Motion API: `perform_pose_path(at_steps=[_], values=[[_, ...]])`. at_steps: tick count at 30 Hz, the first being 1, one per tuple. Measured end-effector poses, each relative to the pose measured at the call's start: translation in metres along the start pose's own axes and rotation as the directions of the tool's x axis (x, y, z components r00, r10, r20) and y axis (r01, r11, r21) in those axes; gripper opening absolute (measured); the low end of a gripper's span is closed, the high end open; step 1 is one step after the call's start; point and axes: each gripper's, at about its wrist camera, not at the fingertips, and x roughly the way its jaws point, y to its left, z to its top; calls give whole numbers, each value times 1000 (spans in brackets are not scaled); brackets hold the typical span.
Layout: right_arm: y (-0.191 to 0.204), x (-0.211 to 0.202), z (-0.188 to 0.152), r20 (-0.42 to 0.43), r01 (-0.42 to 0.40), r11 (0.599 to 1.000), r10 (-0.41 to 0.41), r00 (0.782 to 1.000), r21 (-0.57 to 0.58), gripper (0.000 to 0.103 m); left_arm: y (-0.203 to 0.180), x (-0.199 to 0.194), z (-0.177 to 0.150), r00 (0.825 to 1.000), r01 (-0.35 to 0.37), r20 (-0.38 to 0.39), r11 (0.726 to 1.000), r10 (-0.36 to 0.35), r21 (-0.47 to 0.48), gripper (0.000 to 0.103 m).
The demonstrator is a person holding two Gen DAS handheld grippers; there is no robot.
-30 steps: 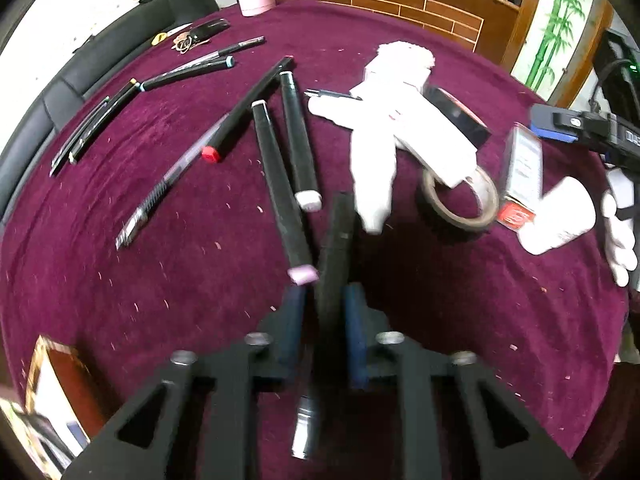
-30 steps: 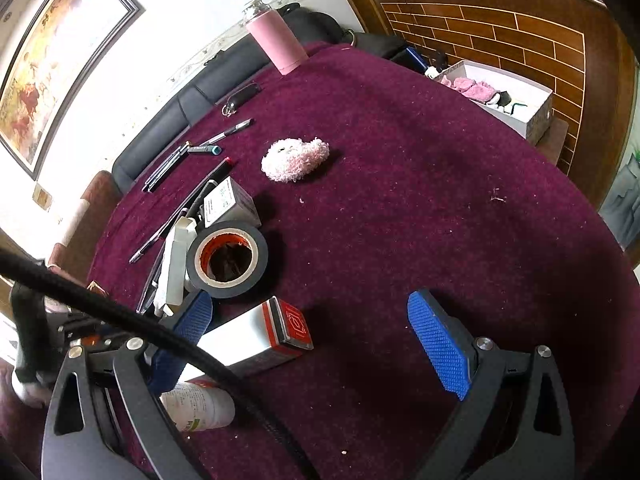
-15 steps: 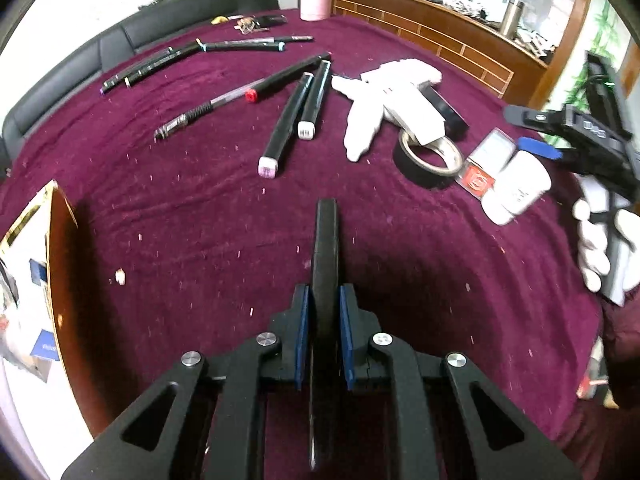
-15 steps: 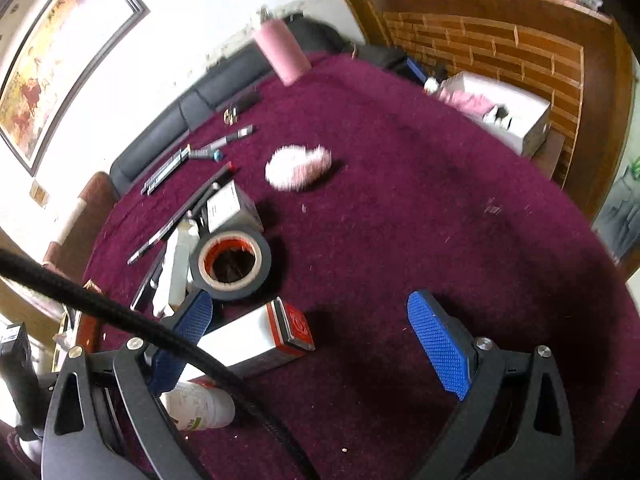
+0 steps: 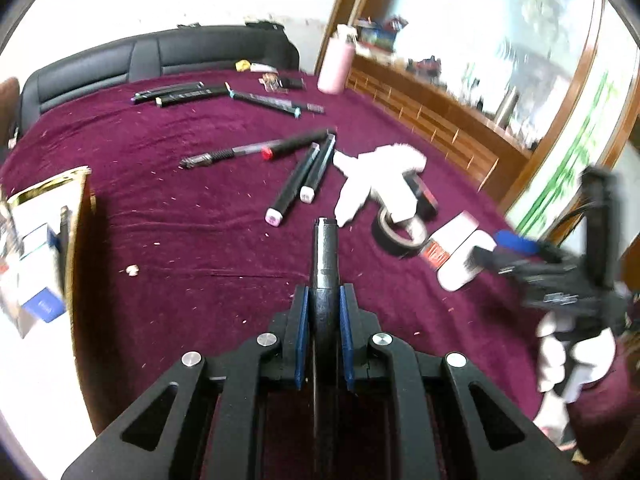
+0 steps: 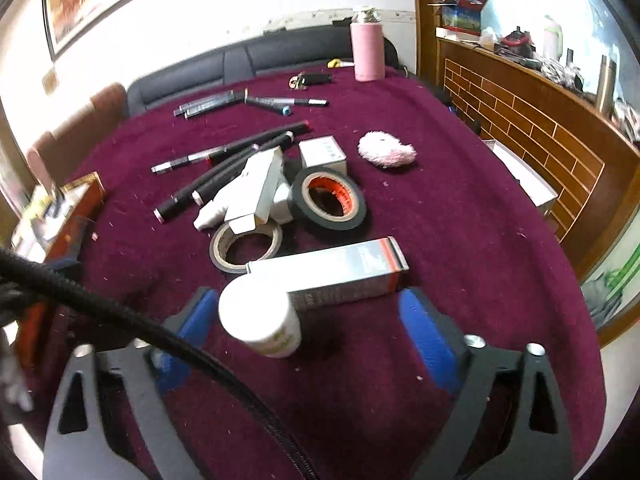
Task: Organize objects
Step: 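Carry the marker toward the tray with the left gripper while the right gripper grasps the white round jar, then release the marker and the white jar into the tray with both grippers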
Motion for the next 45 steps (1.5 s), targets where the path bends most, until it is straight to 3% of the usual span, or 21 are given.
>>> perform_pose_path(at_steps=[2,3,4,10,17,21,26,29,32,36,42,45], values=[[4,10,-3,-38,5,1000,-5,999,-10,45,5,-12,-2,1000,15,24,1000,-14,-23,12],[4,14,-4,-56,-8,1000,8,998,-1,33,8,-18,-3,999,15,38,999,-14,-32,12],[2,14,-6,-60,-8,1000,9,998,16,31,11,-23,-4,999,14,47,999,-12,-40,12],[-12,-4,-5,-48,-75,990,81,996,118,31,32,-43,-12,994,41,110,992,-28,-116,12],[36,-36,17,-19,-216,976,216,976,13,31,63,-83,-24,973,68,228,975,-18,-213,12],[89,-38,34,-46,-324,943,321,946,-77,31,92,-118,-34,956,48,292,961,35,-272,12],[162,-25,51,-116,-464,873,451,885,-151,31,138,-164,-48,931,0,343,938,126,-346,12],[204,-11,54,-171,-503,842,476,863,-195,31,168,-183,-54,919,-40,349,922,185,-384,12],[241,12,54,-252,-553,810,504,826,-193,31,195,-189,-55,914,-67,339,907,223,-416,12],[283,36,53,-326,-587,786,512,794,-194,32,238,-180,-50,929,-73,287,878,233,-474,12],[334,58,51,-404,-610,759,496,768,-228,32,295,-144,-29,958,-79,191,837,214,-541,12],[354,67,47,-441,-623,745,488,753,-238,32,314,-124,-15,970,-75,154,832,189,-549,12]])
